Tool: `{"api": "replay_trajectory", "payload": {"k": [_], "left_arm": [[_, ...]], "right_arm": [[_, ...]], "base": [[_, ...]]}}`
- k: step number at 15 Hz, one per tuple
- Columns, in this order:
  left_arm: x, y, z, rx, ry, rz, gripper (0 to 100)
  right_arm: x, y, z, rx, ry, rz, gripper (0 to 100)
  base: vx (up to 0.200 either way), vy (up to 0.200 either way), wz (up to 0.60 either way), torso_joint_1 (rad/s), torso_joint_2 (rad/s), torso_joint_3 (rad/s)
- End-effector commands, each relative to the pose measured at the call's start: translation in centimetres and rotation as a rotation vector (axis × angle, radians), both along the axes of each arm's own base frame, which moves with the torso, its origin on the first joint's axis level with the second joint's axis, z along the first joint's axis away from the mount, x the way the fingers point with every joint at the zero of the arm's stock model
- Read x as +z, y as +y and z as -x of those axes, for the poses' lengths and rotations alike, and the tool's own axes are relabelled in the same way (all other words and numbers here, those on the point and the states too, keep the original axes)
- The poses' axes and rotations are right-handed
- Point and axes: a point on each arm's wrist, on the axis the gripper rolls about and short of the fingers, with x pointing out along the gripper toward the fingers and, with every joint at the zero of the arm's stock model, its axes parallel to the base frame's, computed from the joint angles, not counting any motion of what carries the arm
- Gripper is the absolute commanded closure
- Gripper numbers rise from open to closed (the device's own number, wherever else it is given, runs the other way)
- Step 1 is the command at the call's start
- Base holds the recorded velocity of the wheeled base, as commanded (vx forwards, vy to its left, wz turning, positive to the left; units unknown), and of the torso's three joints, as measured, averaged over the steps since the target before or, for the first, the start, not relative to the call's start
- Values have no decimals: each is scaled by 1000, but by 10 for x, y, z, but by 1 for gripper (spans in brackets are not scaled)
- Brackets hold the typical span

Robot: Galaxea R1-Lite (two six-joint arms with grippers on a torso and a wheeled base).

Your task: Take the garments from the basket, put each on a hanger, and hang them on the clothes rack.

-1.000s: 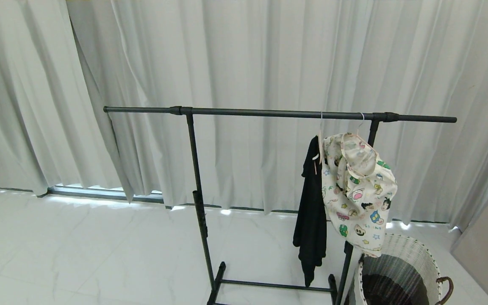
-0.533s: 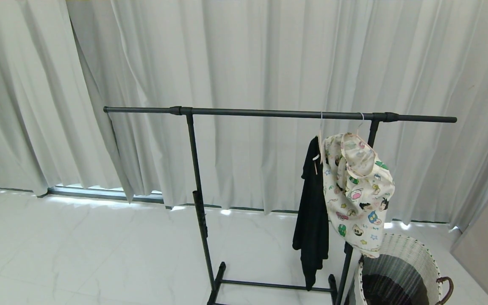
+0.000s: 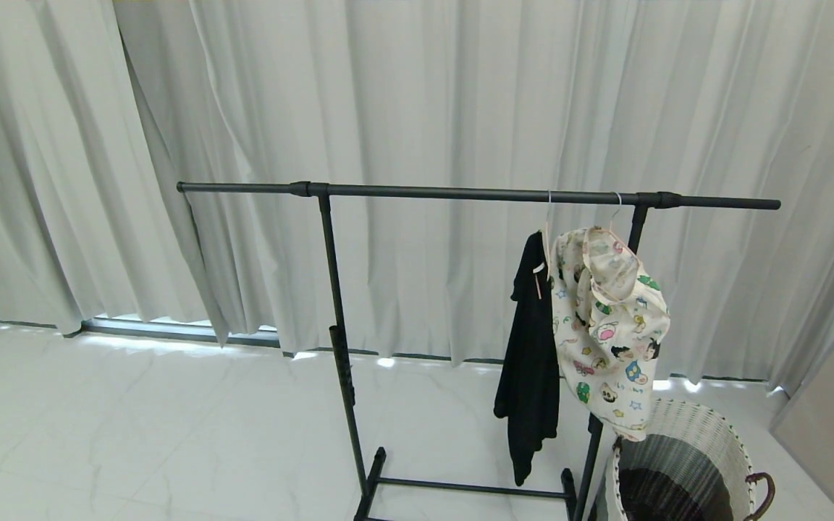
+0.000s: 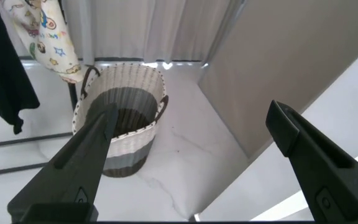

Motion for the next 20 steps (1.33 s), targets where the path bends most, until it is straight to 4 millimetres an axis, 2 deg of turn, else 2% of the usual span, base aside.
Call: {"api": "replay_trajectory", "payload": {"k": [1,2,3,5,7,9,11,12,16,20], "left_arm": [[0,-3,-2,-146,25,-28,0],[1,-5,-4,-316,37,-65,0],[1,-4,-3,-412,21,-66,0],[0,-4,-2,-466,-11,-47,0],[0,-5,-2,-529,-34,1,0],[-2,-9,-3,-707,-52,109,0],[-4,-9,-2,-702,-38,137,0],[-4,-9,-2,-693,-47,158,0],[-6,-10,2,-668,-103,138,0],[-6,-10,2,-668,-104,140,0]], "right_arm": [[0,0,-1,1,-2,-4,0],[-1,0,-2,10,-16,-5,0],[-2,1,-3,46,-24,-15,0],[-4,2,-7,89,-58,-20,0],[-6,4,-14,144,-191,-37,0],[-8,4,-14,154,-214,-161,0],[-8,4,-14,140,-257,-292,0],[-8,4,-14,139,-261,-302,0],[-8,5,-14,189,-190,-83,0],[-7,7,-14,272,-178,-24,0]], "base": [[0,0,0,0,0,0],[0,0,0,0,0,0],[0,0,0,0,0,0],[0,0,0,0,0,0],[0,0,0,0,0,0],[0,0,0,0,0,0],[0,0,0,0,0,0],[0,0,0,0,0,0],[0,0,0,0,0,0],[0,0,0,0,0,0]]}}
